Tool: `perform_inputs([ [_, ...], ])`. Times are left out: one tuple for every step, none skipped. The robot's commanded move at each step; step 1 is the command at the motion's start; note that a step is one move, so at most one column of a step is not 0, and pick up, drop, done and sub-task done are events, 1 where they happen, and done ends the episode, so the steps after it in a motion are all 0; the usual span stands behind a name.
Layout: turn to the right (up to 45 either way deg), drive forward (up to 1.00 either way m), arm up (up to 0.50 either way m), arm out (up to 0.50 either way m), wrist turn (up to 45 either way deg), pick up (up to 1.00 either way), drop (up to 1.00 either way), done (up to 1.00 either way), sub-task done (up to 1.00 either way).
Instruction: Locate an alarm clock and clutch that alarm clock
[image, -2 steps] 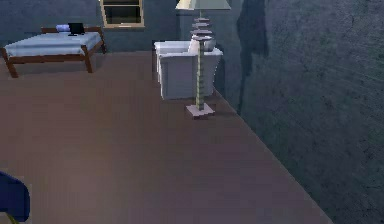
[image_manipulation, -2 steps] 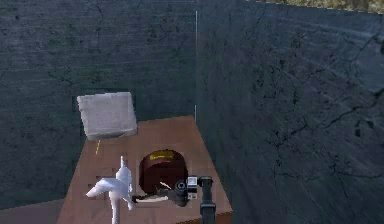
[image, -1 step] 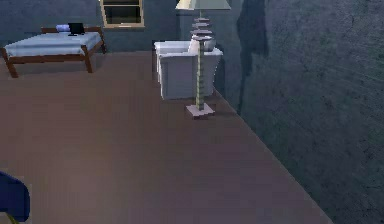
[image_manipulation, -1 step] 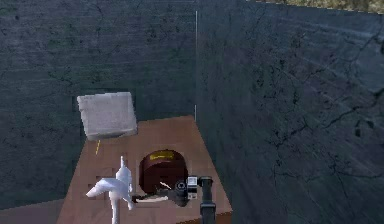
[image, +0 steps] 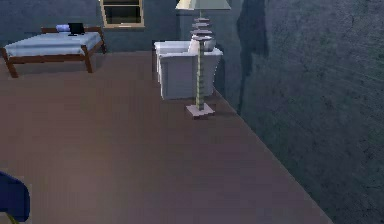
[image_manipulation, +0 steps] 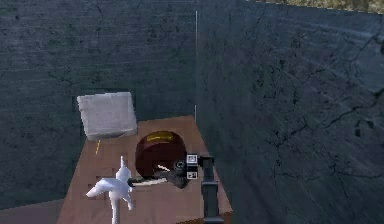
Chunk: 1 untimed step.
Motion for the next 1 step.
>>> perform_inputs([
  [0.0, 0.00, 0.00, 0.00, 0.0, 0.00, 0.00, 1.00, 0.00],
])
